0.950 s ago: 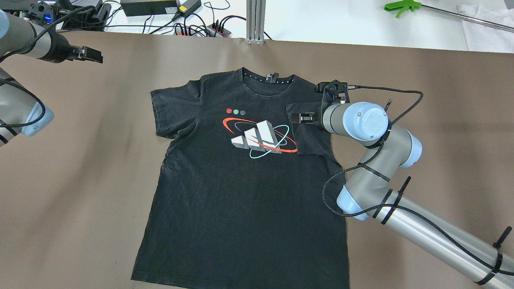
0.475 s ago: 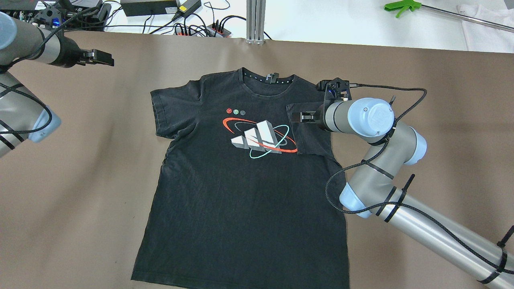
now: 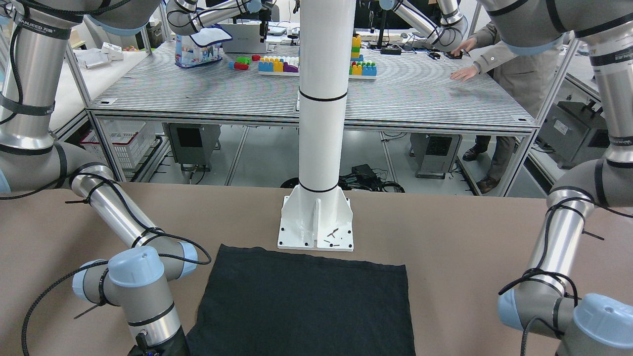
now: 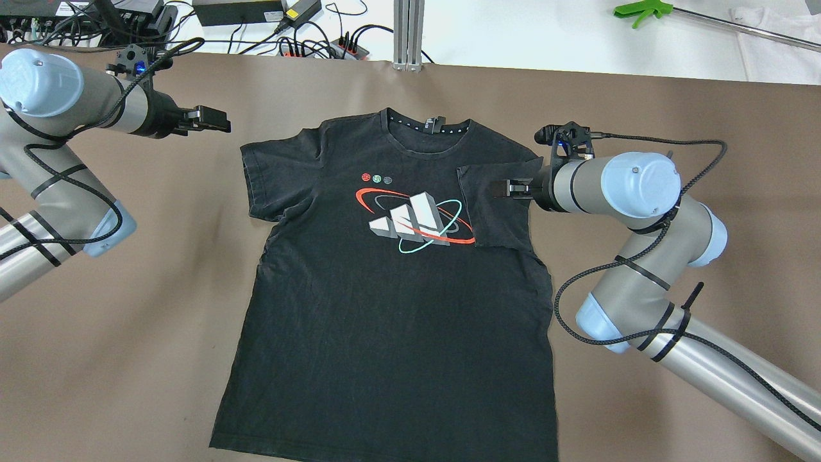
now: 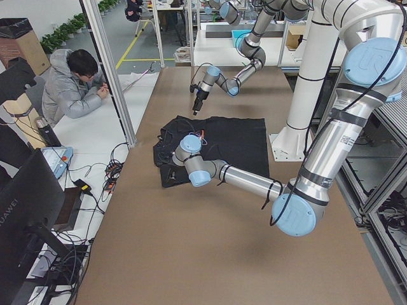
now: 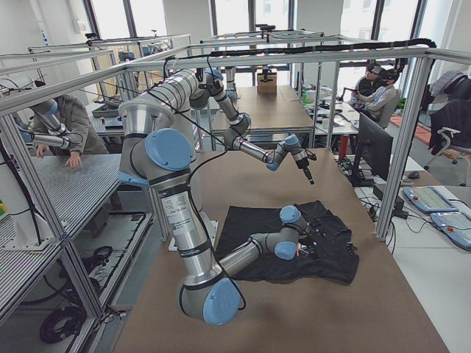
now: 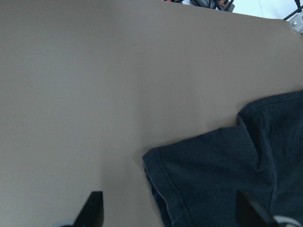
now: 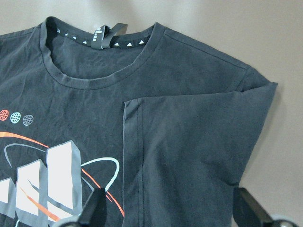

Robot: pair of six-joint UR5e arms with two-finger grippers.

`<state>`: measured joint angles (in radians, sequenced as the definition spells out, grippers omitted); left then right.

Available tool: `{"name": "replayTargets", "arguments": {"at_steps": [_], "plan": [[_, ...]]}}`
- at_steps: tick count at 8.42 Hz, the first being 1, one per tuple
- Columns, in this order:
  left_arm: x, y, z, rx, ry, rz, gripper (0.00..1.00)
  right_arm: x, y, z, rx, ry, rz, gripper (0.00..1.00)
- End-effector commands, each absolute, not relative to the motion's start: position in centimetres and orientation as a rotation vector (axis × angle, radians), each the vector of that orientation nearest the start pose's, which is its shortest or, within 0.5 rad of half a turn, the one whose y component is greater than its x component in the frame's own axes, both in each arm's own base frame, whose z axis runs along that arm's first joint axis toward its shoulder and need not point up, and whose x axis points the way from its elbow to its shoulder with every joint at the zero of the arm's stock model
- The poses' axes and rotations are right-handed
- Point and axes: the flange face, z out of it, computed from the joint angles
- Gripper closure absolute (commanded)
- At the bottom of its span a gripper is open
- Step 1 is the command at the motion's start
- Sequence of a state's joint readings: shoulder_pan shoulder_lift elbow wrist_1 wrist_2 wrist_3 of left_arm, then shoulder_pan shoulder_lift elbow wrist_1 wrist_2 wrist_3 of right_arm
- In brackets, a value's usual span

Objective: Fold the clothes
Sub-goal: 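Move the left gripper to the other sleeve while the right gripper holds position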

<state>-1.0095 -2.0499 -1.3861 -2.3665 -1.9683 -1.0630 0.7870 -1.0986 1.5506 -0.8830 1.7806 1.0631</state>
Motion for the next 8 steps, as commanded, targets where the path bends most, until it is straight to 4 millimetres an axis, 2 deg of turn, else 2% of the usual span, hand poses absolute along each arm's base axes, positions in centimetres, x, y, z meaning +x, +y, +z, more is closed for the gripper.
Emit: {"name": "replayTargets", "arguments": {"at_steps": [1,2,3,4,6,8], "plan": [[33.3,-63.6,36.9,0.387,1.024,-0.288,0.00,-38.5,-54.6,32.4,0.534,-1.028,0.129,0.06],[36.5,-63.1,35.8,0.390,0.966,-0.306,0.00,-38.6,-54.5,32.3,0.536,-1.031,0.127,0.06],[39.1,-62.1,35.9,0.405,0.926,-0.307,0.00,-38.5,-54.5,32.6,0.534,-1.027,0.128,0.06],[39.5,-62.0,35.8,0.403,0.924,-0.306,0.00,-38.6,-54.5,32.6,0.534,-1.028,0.127,0.06],[40.7,-62.0,38.0,0.378,0.897,-0.297,0.00,-38.9,-54.2,32.5,0.532,-1.033,0.122,0.06],[40.8,-62.1,38.9,0.373,0.890,-0.294,0.00,-39.0,-54.2,32.4,0.532,-1.034,0.121,0.06]]}}
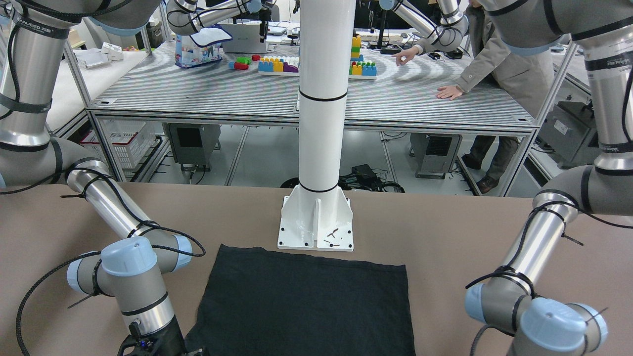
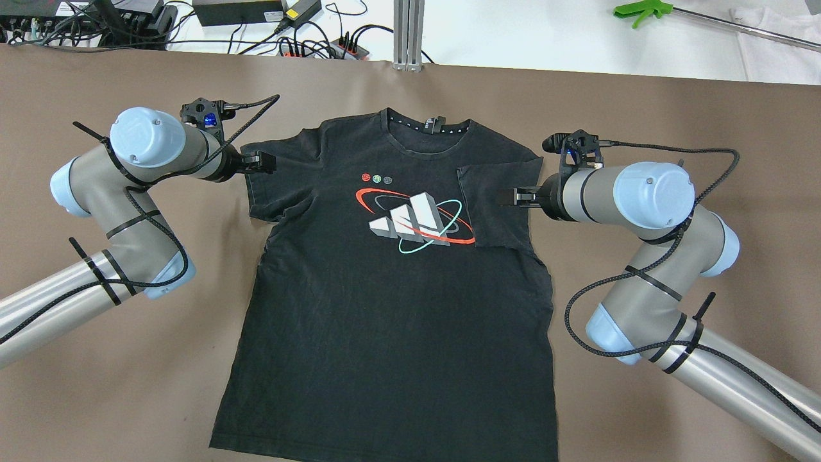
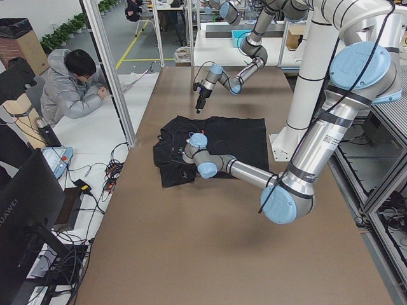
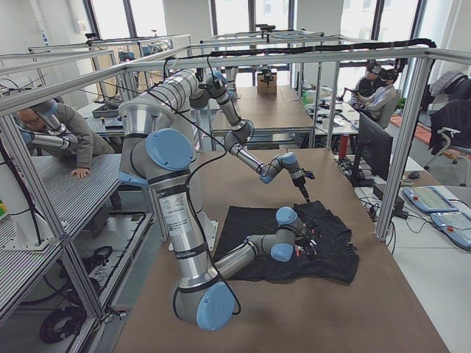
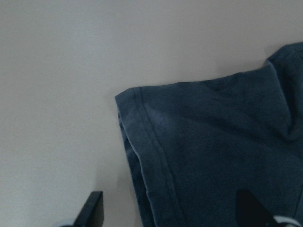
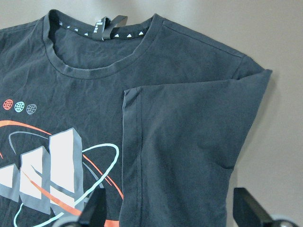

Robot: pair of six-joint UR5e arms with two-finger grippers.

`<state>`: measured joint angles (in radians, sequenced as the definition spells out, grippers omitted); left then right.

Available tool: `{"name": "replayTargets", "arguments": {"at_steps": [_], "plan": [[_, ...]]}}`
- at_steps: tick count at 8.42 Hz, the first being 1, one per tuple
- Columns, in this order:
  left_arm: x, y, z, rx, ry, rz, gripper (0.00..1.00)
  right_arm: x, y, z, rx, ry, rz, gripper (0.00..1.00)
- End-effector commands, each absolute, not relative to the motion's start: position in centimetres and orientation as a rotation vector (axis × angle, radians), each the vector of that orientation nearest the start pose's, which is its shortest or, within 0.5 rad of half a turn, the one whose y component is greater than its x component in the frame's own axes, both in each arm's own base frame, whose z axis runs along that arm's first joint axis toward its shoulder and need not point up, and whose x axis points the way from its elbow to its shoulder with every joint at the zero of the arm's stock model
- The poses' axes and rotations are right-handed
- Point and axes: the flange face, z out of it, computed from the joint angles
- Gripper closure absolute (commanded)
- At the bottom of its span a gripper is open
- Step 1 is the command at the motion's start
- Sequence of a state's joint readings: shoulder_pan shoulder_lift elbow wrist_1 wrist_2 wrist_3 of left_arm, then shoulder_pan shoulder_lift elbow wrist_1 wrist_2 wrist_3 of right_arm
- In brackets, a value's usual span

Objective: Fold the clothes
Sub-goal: 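Move the left gripper to the other sleeve while the right gripper holds position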

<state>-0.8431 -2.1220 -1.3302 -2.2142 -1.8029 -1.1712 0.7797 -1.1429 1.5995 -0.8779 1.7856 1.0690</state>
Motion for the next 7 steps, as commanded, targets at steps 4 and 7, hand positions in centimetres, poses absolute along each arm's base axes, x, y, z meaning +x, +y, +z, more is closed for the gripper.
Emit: {"name": "replayTargets", "arguments": {"at_steps": [4,7], "plan": [[42.3,-61.3,39.3,0.365,0.883,-0.266,0.00,-39.0,-54.2,32.6,0.528,-1.029,0.122,0.06],[42.6,-61.6,39.8,0.359,0.872,-0.262,0.04,-39.0,-54.1,32.8,0.526,-1.027,0.122,0.06]]}}
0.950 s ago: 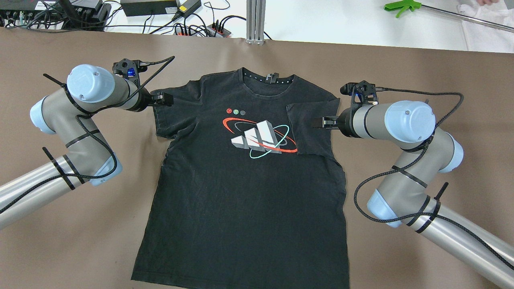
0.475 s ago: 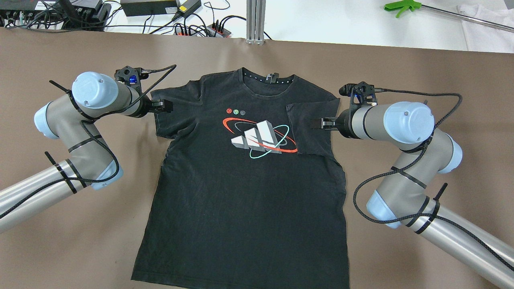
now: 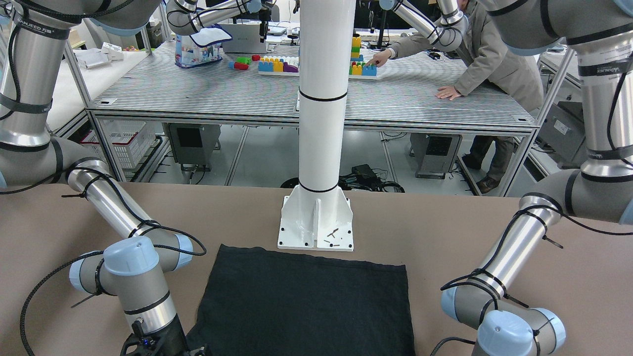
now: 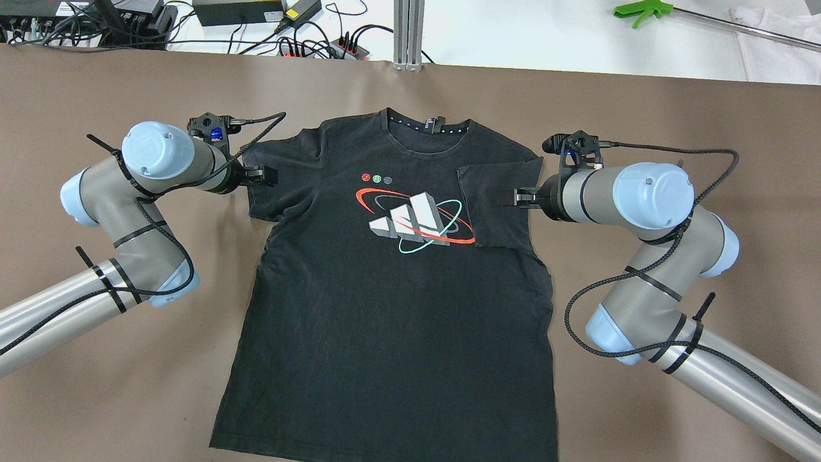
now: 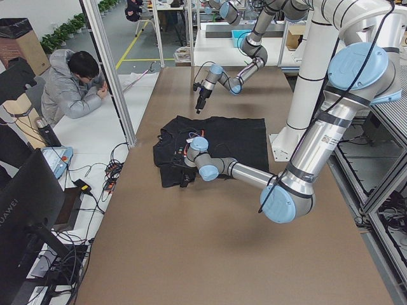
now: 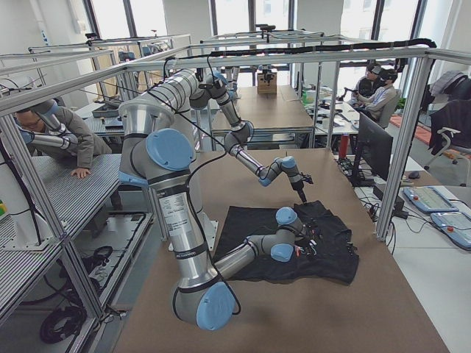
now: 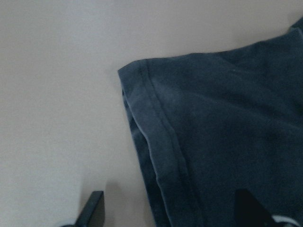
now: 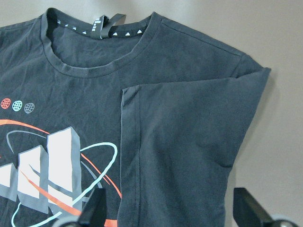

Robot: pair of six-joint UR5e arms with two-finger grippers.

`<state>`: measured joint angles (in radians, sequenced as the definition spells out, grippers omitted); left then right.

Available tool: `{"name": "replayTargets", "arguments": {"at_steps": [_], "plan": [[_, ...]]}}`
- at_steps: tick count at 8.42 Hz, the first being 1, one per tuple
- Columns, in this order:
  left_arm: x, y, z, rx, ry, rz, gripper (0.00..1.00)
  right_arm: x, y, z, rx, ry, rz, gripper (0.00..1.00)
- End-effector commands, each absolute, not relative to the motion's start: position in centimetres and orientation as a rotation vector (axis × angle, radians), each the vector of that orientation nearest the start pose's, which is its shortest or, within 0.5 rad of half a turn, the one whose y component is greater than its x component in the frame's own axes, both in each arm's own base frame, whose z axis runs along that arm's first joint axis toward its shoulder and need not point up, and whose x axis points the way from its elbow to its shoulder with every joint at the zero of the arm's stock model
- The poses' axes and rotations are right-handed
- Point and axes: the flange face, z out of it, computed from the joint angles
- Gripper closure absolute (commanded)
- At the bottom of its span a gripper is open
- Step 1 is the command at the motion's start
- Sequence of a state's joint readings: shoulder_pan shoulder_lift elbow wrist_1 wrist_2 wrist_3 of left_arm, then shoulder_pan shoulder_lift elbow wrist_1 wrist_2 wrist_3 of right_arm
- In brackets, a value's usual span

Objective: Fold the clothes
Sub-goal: 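Move the left gripper to the other sleeve while the right gripper holds position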

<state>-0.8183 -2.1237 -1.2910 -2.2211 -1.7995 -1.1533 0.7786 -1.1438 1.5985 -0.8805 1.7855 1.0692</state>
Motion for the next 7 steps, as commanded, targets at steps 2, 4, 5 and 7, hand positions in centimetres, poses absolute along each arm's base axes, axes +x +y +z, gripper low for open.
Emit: {"name": "replayTargets", "arguments": {"at_steps": [2,4,5,7], "plan": [[43.0,-61.4,40.3,0.353,0.865,-0.255,0.05,-38.8,-54.0,33.3,0.524,-1.025,0.123,0.06],[43.0,-61.3,40.5,0.352,0.865,-0.254,0.05,-38.9,-53.9,33.2,0.526,-1.027,0.121,0.06],[43.2,-61.4,41.1,0.353,0.866,-0.254,0.05,-38.9,-53.9,33.0,0.527,-1.030,0.120,0.06],[43.4,-61.7,42.6,0.367,0.889,-0.254,0.06,-38.8,-53.8,32.8,0.530,-1.033,0.120,0.06]]}}
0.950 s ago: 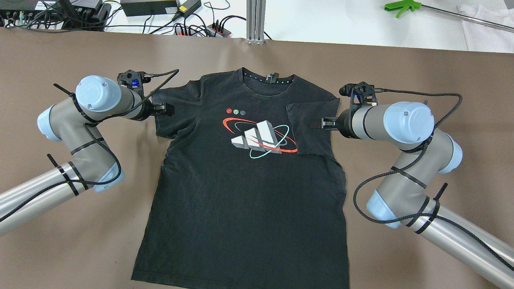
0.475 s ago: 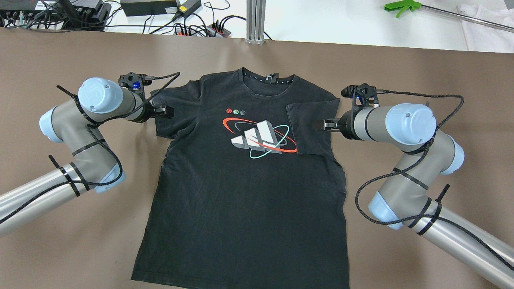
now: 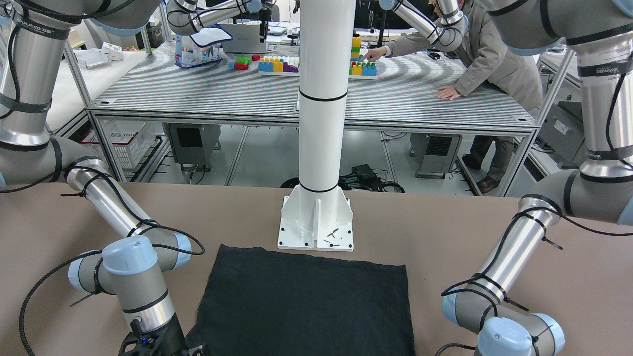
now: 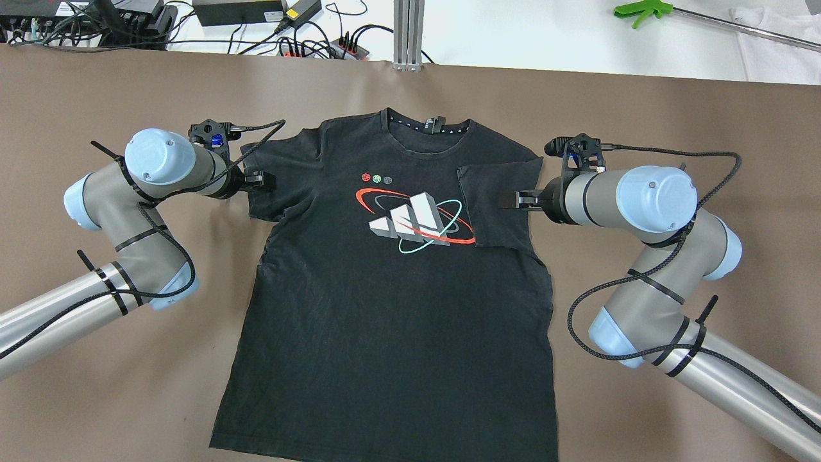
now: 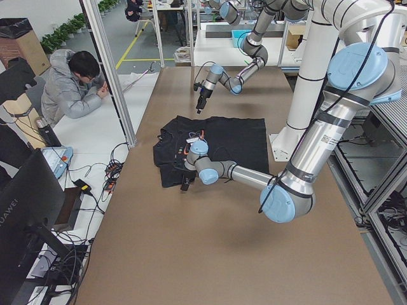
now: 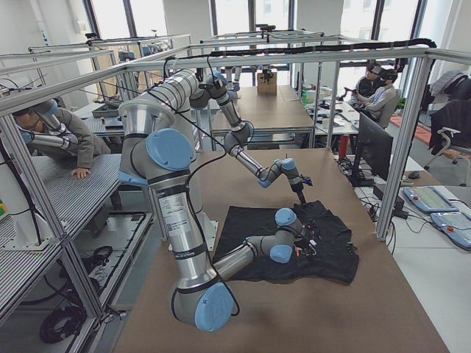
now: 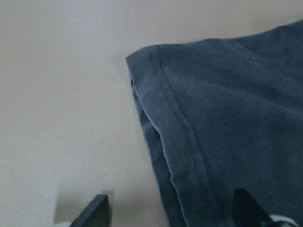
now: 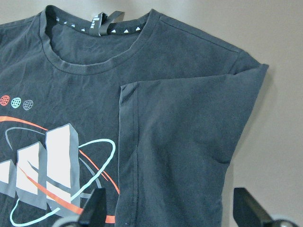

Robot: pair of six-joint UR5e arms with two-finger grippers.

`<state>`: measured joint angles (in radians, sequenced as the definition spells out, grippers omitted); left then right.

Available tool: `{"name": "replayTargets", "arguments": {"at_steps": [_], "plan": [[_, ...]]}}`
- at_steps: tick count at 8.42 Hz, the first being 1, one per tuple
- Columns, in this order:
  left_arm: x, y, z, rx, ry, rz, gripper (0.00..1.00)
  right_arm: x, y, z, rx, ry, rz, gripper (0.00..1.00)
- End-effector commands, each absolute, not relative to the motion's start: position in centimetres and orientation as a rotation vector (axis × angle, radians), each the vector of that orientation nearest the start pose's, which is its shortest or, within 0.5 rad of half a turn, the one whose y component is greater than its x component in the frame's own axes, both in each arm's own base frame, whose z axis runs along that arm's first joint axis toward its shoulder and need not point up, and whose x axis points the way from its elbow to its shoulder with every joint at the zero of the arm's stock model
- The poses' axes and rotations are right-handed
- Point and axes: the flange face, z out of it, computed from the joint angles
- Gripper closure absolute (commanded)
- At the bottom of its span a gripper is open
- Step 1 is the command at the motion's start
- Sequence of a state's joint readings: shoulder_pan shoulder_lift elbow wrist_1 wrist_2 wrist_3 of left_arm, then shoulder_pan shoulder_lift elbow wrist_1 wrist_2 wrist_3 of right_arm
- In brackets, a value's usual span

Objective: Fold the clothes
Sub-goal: 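Move the left gripper to the other sleeve while the right gripper holds position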

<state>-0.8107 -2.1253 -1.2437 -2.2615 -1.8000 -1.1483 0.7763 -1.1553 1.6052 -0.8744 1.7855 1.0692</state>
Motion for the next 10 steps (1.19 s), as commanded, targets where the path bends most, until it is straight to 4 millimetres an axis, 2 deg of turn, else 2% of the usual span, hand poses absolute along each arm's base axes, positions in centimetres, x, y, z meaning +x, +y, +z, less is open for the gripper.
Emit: {"name": "replayTargets", "arguments": {"at_steps": [1,3,4,5,6,7,8,9,10], "plan": [[43.4,-61.8,42.2,0.370,0.895,-0.254,0.10,-38.8,-53.8,32.9,0.528,-1.031,0.120,0.06],[43.5,-61.9,41.8,0.373,0.900,-0.256,0.17,-38.5,-53.5,32.2,0.534,-1.038,0.119,0.06],[43.5,-61.9,41.6,0.371,0.903,-0.258,0.31,-38.5,-53.5,32.1,0.535,-1.039,0.118,0.06],[43.5,-61.9,41.6,0.371,0.903,-0.258,0.60,-38.6,-53.4,32.1,0.534,-1.040,0.118,0.06],[43.6,-61.8,41.6,0.370,0.903,-0.254,0.84,-38.6,-53.4,32.2,0.532,-1.039,0.117,0.06],[43.8,-61.9,41.0,0.374,0.910,-0.254,1.00,-38.6,-53.4,32.2,0.532,-1.039,0.117,0.06],[43.8,-62.1,40.1,0.371,0.918,-0.259,1.00,-38.7,-53.3,32.3,0.530,-1.039,0.116,0.06],[43.7,-62.5,38.5,0.386,0.938,-0.259,1.00,-38.6,-53.2,32.4,0.529,-1.037,0.116,0.06],[43.5,-62.8,38.0,0.385,0.946,-0.261,1.00,-38.6,-53.1,32.8,0.527,-1.037,0.117,0.06]]}}
